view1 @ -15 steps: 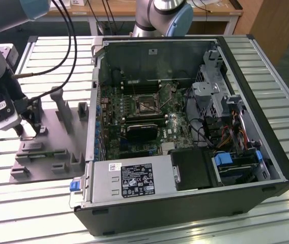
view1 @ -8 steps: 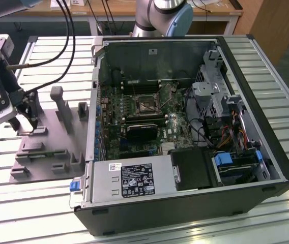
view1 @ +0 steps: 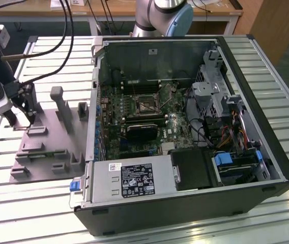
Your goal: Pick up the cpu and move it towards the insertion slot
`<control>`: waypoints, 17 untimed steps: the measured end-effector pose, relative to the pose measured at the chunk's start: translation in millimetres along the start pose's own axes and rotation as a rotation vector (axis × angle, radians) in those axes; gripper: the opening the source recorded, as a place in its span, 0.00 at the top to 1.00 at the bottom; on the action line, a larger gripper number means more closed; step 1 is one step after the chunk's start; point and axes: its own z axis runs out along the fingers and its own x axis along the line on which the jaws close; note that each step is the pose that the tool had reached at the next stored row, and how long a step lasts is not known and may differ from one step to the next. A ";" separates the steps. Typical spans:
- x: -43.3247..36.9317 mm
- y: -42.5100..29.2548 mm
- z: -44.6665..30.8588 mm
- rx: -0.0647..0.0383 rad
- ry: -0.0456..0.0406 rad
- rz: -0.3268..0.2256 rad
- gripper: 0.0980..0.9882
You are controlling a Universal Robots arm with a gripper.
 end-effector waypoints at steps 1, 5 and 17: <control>0.0 0.1 -2.6 0.000 -0.0001 0.000 0.51; -0.2 0.5 -12.9 0.000 -0.0004 -0.001 0.51; -0.8 1.8 -43.3 -0.001 -0.0014 -0.003 0.51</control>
